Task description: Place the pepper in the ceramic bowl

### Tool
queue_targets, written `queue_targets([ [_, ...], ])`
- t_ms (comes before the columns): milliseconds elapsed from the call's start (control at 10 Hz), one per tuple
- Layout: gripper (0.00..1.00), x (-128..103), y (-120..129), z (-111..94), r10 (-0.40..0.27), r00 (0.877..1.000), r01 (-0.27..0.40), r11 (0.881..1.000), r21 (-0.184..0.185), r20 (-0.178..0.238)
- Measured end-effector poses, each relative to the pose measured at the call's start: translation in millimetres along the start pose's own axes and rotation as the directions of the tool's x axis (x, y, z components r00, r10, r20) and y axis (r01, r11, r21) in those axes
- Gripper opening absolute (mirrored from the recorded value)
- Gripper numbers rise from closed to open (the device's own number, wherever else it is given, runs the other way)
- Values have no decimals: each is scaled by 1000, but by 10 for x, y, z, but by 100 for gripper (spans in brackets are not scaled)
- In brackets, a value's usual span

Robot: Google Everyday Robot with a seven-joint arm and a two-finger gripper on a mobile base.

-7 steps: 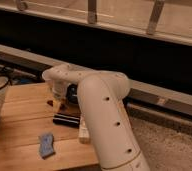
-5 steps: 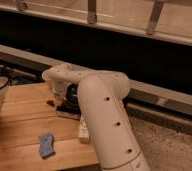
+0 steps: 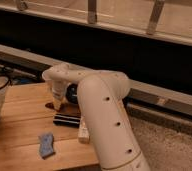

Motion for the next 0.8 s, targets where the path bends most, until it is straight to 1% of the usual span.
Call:
queue_targets([
  [100, 13, -32, 4, -63, -1, 1000, 1, 1000, 1, -1],
  [200, 13, -40, 38, -124, -1, 1000, 1, 1000, 16, 7],
  [300, 13, -57, 22, -212, -1, 1000, 1, 999, 44, 18],
  [400, 13, -94, 3, -351, -1, 1000, -1, 997, 77, 28],
  [500, 13, -142, 6, -467, 0, 999, -4, 995, 100, 36],
  [600, 13, -185, -13, -638, 10, 999, -16, 991, 130, 53],
  [800, 13, -167, -107, -918, 27, 997, -39, 983, 178, 73],
])
